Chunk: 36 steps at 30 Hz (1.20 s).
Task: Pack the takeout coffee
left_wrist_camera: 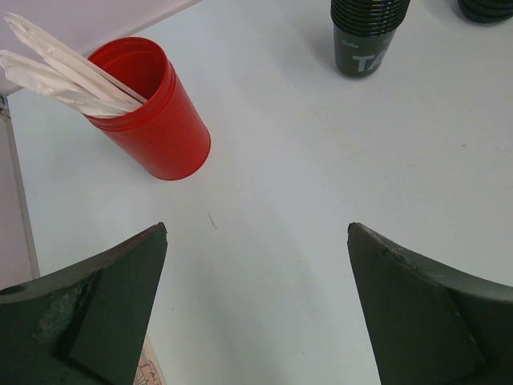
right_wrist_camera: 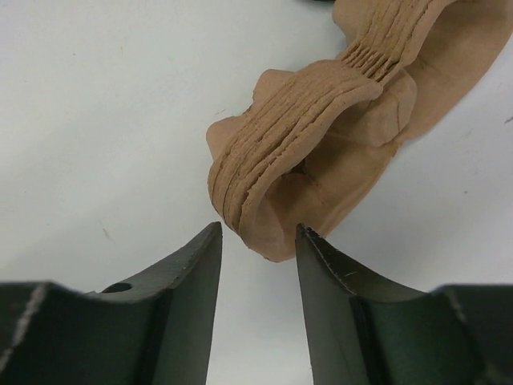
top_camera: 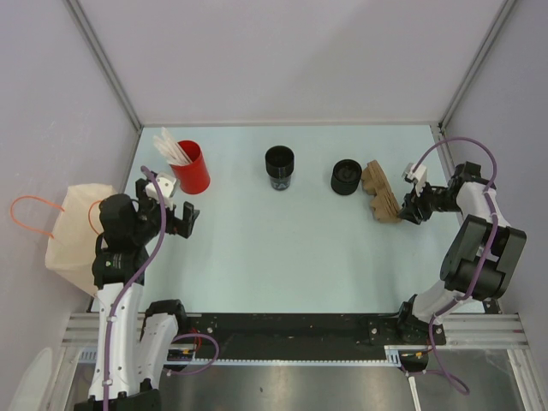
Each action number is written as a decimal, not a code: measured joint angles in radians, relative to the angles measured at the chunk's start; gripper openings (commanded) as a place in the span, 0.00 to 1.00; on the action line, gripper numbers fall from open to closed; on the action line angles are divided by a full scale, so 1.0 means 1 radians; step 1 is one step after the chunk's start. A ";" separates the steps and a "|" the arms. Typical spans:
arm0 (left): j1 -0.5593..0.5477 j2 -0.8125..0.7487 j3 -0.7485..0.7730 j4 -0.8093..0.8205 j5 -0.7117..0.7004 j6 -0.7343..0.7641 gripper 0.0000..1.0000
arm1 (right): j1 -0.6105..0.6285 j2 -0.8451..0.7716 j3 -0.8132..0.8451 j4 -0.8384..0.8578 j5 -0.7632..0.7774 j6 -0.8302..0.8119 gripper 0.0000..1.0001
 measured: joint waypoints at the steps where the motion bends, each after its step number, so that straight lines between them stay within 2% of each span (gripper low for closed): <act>1: 0.001 0.000 0.000 0.000 0.000 0.000 0.99 | 0.000 0.000 0.000 0.000 -0.006 0.000 0.42; 13: 0.004 0.000 0.000 0.000 0.000 0.000 0.99 | 0.000 0.012 0.000 -0.012 -0.029 -0.022 0.25; 15: 0.005 0.000 0.000 0.000 0.000 0.000 0.99 | -0.001 0.012 0.000 -0.017 -0.032 -0.023 0.19; 16: 0.005 0.000 0.000 0.000 0.000 0.000 0.99 | -0.001 0.012 0.000 -0.018 -0.032 -0.023 0.00; 27: 0.006 0.000 0.000 0.000 0.000 0.000 1.00 | -0.001 0.009 0.000 -0.016 -0.037 -0.013 0.00; 36: 0.007 0.000 0.000 0.000 0.000 0.000 0.99 | 0.028 -0.063 0.000 0.082 0.040 0.088 0.00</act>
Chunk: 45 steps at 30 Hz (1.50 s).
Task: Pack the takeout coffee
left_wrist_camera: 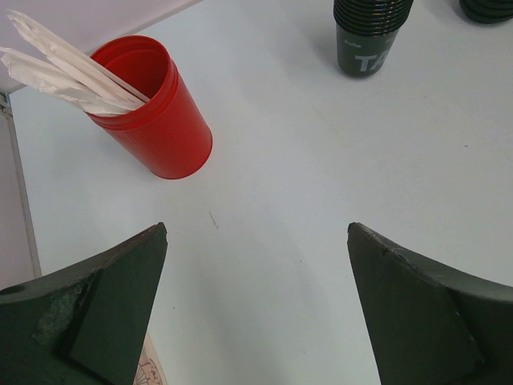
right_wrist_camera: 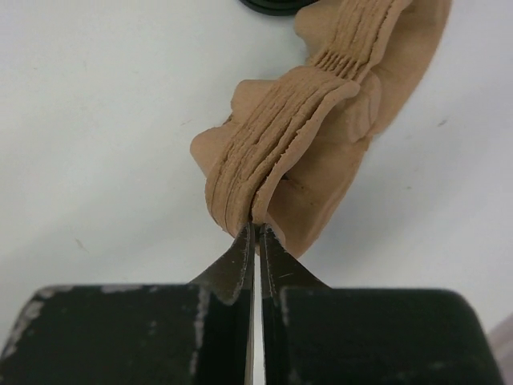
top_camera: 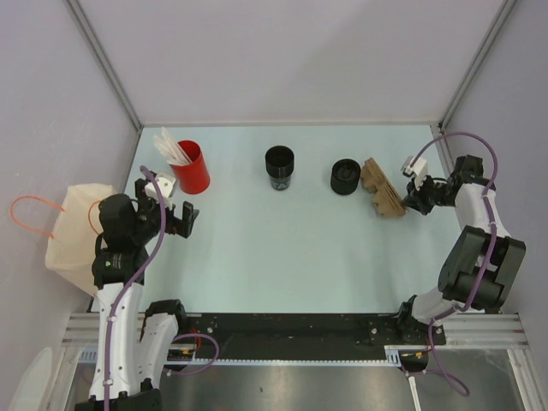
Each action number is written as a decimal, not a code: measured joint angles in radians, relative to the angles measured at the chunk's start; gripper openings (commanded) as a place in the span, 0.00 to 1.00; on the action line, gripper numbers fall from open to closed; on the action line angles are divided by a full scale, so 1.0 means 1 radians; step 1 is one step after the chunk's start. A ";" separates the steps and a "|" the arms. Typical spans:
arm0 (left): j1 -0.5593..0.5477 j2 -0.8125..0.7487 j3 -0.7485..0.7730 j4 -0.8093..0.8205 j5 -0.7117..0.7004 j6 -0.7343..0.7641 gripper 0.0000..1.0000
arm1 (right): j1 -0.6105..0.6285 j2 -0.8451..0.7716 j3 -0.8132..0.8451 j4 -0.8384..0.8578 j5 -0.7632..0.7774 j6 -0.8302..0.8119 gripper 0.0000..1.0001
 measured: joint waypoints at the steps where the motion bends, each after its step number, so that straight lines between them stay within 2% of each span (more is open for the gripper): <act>1: 0.000 0.000 0.000 0.000 0.000 0.000 1.00 | 0.009 -0.013 0.000 0.015 0.020 0.009 0.00; 7: 0.001 -0.001 0.000 0.000 0.000 0.000 1.00 | 0.090 -0.067 -0.019 0.089 0.125 0.049 0.00; 17: 0.004 -0.002 0.000 0.000 0.000 0.000 0.99 | 0.249 -0.152 -0.172 0.265 0.358 0.063 0.00; 28: 0.005 -0.008 0.000 0.000 0.000 0.000 0.99 | 0.372 -0.271 -0.261 0.360 0.513 0.037 0.00; 36: 0.005 -0.009 0.000 0.000 0.000 0.000 0.99 | 0.433 -0.285 -0.306 0.406 0.620 0.024 0.00; 45: 0.005 -0.010 0.000 0.000 0.000 0.000 0.99 | 0.440 -0.286 -0.364 0.505 0.727 -0.006 0.00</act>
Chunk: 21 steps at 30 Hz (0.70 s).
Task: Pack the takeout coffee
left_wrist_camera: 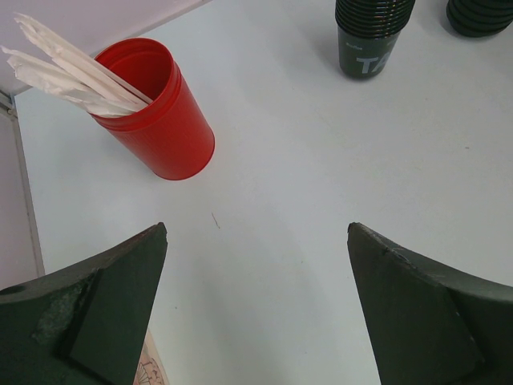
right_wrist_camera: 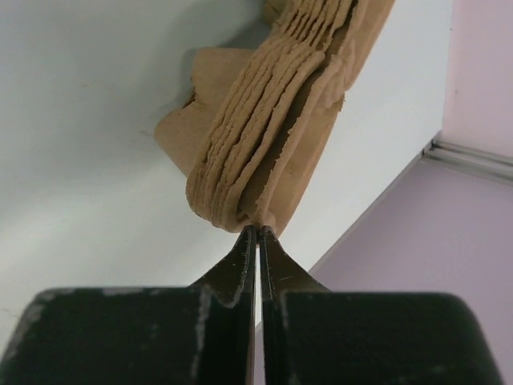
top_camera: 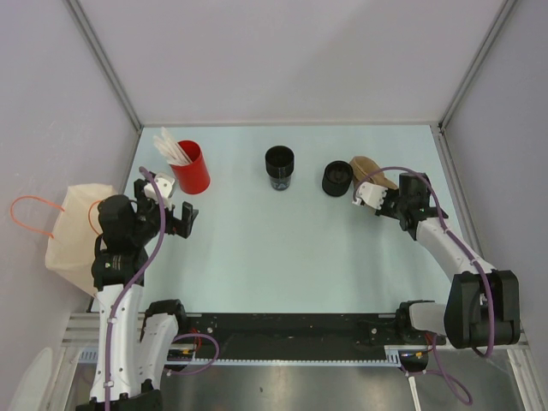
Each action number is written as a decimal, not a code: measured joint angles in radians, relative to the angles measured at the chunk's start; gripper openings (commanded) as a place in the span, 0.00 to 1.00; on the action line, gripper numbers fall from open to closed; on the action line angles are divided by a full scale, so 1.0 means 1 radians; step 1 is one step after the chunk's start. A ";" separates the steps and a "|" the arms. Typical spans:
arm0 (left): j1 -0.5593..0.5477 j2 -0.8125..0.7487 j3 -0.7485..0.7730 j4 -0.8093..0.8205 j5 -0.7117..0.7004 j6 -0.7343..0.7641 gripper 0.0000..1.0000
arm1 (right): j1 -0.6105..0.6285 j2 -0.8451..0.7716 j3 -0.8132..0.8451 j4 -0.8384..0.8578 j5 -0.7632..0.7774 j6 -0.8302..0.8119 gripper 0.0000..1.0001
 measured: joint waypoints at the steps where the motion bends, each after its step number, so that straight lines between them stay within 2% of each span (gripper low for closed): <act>1: 0.000 0.000 0.000 0.000 0.000 0.000 1.00 | 0.000 0.000 -0.004 0.013 0.016 -0.009 0.00; 8: 0.000 0.000 0.000 0.000 0.000 0.000 0.99 | 0.000 -0.001 -0.011 0.065 0.069 -0.053 0.00; 21: 0.000 0.000 0.000 0.000 0.000 0.000 0.99 | -0.045 -0.033 -0.062 0.085 0.074 -0.111 0.00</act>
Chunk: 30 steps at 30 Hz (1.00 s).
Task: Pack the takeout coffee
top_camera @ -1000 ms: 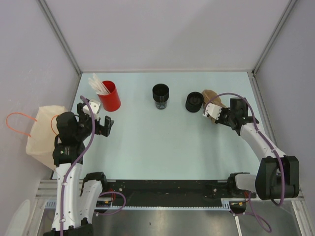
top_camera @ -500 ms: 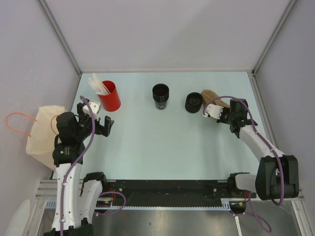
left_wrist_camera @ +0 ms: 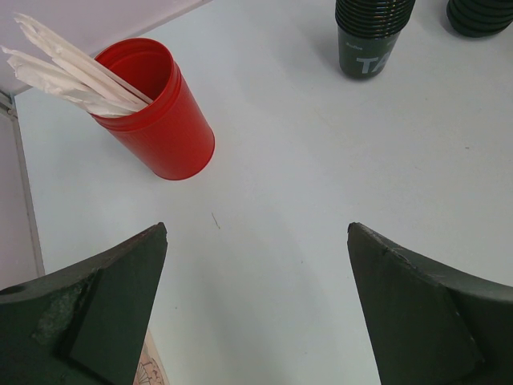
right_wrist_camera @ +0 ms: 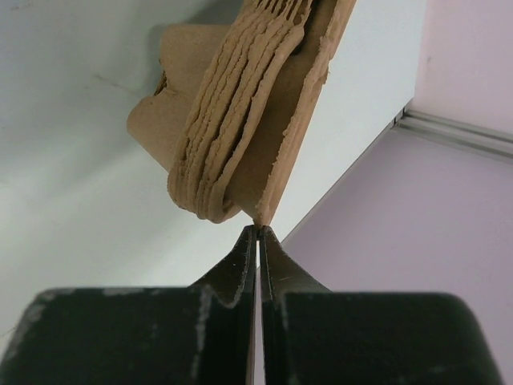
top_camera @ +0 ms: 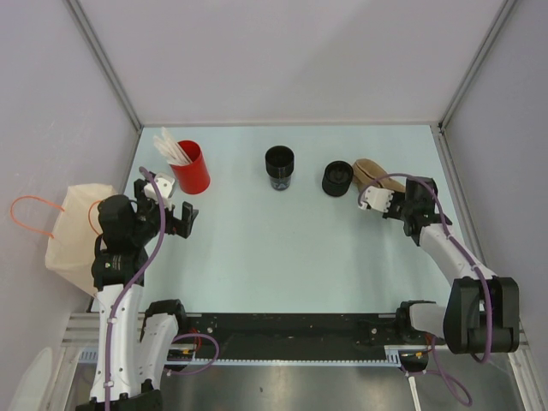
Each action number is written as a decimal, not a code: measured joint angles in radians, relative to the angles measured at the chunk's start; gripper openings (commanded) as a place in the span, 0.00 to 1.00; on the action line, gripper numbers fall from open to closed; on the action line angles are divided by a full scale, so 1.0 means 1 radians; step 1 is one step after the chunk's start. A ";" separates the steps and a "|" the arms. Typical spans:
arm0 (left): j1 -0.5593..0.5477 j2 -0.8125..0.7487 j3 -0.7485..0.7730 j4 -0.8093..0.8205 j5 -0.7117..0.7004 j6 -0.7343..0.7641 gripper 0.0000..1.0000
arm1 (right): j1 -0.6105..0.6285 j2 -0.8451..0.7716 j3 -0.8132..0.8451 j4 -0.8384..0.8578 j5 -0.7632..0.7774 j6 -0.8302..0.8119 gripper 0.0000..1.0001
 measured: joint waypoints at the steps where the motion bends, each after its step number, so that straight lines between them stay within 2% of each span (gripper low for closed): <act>1: 0.000 0.000 0.000 0.000 0.000 0.000 1.00 | -0.006 -0.004 -0.003 0.000 0.000 -0.002 0.00; 15: 0.000 0.000 0.000 0.000 0.000 0.000 1.00 | -0.115 -0.124 -0.078 -0.045 -0.043 -0.062 0.00; 23: 0.000 -0.011 0.000 0.000 0.000 0.000 0.99 | -0.088 -0.264 -0.100 -0.120 -0.071 -0.076 0.00; 30: 0.001 -0.013 0.000 0.000 0.000 0.000 0.99 | -0.074 -0.280 -0.122 -0.127 -0.058 -0.076 0.00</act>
